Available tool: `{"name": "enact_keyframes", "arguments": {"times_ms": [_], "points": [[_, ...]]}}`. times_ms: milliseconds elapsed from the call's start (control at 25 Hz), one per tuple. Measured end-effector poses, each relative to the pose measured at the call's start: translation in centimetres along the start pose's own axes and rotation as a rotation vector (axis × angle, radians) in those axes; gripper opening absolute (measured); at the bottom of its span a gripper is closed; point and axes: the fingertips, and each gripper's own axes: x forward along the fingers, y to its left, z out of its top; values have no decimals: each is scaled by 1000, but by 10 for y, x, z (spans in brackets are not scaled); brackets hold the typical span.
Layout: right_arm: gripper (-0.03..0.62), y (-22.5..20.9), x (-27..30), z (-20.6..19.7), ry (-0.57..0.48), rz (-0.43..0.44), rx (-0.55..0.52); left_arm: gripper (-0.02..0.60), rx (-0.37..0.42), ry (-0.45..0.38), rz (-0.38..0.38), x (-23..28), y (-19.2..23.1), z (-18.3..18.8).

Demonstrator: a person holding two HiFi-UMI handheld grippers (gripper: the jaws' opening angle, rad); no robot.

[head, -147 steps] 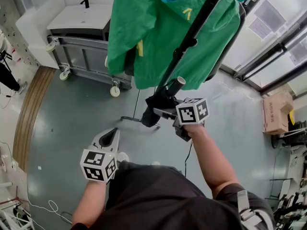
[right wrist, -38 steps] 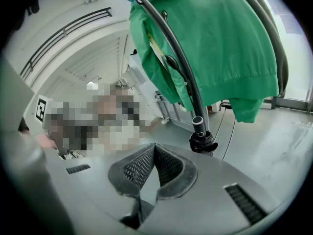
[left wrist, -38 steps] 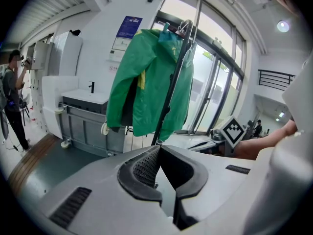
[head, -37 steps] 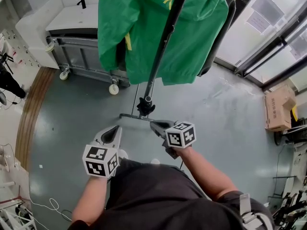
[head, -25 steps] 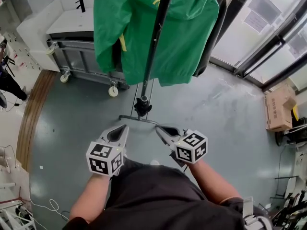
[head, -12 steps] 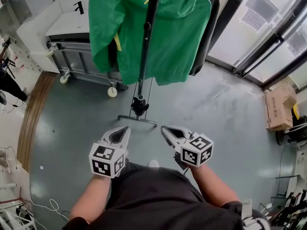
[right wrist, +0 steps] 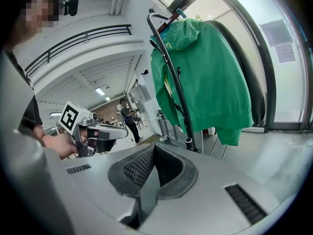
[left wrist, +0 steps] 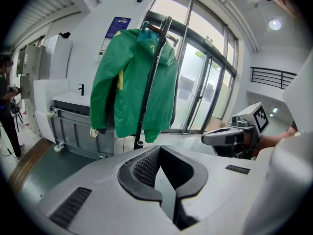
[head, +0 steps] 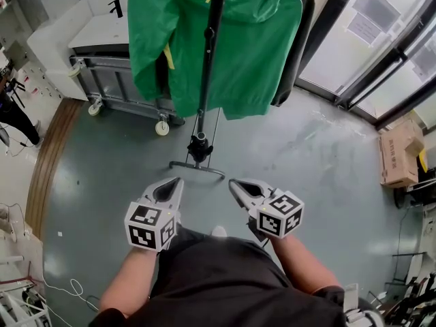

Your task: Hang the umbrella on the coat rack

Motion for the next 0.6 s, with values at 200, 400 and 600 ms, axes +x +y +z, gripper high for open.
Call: {"name": "enact_keyframes", "arguments": {"times_ms": [200,400,600], "points": [[9,2,1,2,-1,11,-1,15,1,-1,4,-1,0,1],[9,5,0,1,-8,15,-7,15,2,0,3,-2,-2,0],[9,5,0,3,-15,14,-15,15,-1,-3,9,-3,0,-1]]}}
